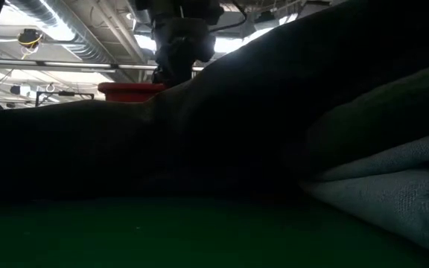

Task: Fold Laundry from Bin
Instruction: Remove the dark blue jean from the red bin

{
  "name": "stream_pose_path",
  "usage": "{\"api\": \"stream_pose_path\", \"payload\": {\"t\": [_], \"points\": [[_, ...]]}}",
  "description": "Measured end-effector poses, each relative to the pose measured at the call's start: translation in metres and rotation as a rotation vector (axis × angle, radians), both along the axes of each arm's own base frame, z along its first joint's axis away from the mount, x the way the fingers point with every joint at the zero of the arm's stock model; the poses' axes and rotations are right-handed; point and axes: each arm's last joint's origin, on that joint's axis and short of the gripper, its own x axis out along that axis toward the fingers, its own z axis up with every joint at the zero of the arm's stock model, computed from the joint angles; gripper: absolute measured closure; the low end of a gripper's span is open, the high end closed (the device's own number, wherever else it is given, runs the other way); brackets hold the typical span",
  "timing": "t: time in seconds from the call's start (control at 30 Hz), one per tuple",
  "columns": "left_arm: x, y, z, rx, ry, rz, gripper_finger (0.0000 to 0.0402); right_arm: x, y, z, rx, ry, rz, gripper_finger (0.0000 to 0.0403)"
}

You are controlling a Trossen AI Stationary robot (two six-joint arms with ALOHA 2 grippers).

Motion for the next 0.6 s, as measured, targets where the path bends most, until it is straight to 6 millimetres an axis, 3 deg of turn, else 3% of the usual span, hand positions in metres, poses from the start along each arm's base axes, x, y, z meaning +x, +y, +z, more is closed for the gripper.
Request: {"api": "stream_pose_path", "payload": {"t": [0.23,0.6], "points": [[0.004,-0.012,0.001,0.005,-0.022,-0.034,0.0285,-0.005,-0.012,-0.005,0.059,0.013,-0.011,0.0194],[0.006,-0.019,0.001,0.008,-0.030,-0.055,0.0285,-0.002,-0.014,-0.011,0.142,0.067,-0.031,0.0194]]}}
